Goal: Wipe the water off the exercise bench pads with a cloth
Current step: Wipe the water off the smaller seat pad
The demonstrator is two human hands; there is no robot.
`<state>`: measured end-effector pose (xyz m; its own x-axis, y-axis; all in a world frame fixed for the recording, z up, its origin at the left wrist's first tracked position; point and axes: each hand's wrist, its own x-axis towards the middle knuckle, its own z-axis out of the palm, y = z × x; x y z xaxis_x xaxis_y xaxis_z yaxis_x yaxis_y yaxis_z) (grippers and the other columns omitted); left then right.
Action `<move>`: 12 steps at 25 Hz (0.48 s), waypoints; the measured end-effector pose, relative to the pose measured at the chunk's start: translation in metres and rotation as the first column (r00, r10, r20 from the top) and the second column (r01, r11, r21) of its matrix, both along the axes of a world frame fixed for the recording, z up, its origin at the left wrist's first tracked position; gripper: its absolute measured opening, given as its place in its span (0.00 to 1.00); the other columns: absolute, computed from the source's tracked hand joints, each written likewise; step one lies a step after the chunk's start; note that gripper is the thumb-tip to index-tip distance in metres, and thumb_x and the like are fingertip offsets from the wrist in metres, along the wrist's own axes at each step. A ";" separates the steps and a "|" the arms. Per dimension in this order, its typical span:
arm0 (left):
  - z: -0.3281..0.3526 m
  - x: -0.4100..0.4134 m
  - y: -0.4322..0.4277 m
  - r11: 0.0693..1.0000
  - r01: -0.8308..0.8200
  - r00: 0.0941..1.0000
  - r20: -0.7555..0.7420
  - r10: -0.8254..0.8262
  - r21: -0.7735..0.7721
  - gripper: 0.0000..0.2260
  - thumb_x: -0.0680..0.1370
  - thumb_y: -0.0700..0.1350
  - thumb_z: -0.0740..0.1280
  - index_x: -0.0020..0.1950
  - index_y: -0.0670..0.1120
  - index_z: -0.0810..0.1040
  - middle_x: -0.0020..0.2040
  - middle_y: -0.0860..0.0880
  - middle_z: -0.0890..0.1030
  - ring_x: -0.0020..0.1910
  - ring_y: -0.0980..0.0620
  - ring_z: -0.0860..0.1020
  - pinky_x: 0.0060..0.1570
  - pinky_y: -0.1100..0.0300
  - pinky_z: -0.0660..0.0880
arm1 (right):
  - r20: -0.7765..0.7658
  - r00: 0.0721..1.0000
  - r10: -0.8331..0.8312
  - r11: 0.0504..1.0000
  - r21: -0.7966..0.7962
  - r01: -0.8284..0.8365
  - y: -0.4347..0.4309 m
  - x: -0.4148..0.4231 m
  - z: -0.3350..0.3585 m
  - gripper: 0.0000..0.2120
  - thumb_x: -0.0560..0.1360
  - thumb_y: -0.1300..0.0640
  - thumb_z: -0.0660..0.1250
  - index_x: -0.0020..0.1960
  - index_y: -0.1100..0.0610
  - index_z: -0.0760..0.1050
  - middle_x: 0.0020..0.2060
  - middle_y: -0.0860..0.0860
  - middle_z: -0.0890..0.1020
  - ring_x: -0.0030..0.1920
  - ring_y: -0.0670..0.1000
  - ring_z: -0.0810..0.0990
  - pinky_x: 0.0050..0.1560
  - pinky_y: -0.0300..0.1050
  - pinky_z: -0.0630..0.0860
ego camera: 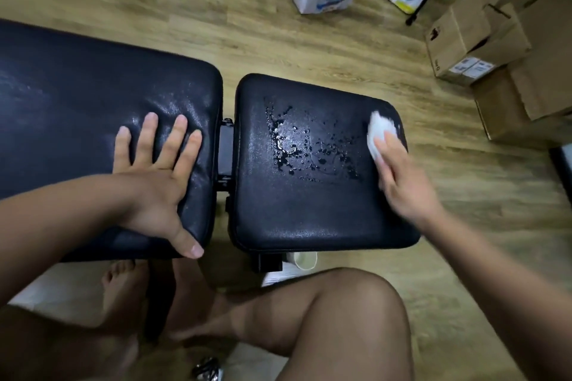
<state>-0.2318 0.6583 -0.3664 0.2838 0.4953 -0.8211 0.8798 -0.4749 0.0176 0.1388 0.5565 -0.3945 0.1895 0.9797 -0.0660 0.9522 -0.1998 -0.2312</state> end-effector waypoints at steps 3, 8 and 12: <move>-0.004 -0.002 -0.001 1.000 -0.005 1.000 0.006 0.005 -0.014 0.73 0.53 0.79 0.69 0.59 0.47 0.10 0.59 0.44 0.09 0.59 0.34 0.13 0.63 0.34 0.23 | 0.003 1.000 -0.016 0.996 -0.090 0.016 -0.115 -0.033 0.011 0.18 0.82 0.56 0.57 0.71 0.53 0.70 0.74 0.48 0.64 0.74 0.43 0.60 0.73 0.35 0.55; -0.004 0.001 0.003 1.000 0.018 0.999 -0.034 -0.019 -0.022 0.73 0.51 0.80 0.67 0.58 0.48 0.10 0.57 0.45 0.09 0.58 0.34 0.13 0.64 0.33 0.25 | 0.154 0.984 0.085 0.996 0.009 -0.087 -0.026 -0.026 0.009 0.18 0.81 0.54 0.54 0.68 0.57 0.70 0.72 0.56 0.68 0.66 0.63 0.73 0.65 0.44 0.67; 0.004 0.004 0.000 1.000 0.011 1.000 -0.018 -0.011 -0.009 0.72 0.50 0.81 0.67 0.58 0.48 0.11 0.61 0.45 0.11 0.61 0.35 0.14 0.65 0.34 0.25 | 0.116 0.986 -0.122 0.992 -0.009 0.124 0.110 -0.005 -0.001 0.18 0.80 0.57 0.52 0.68 0.59 0.69 0.67 0.62 0.70 0.61 0.66 0.73 0.60 0.51 0.69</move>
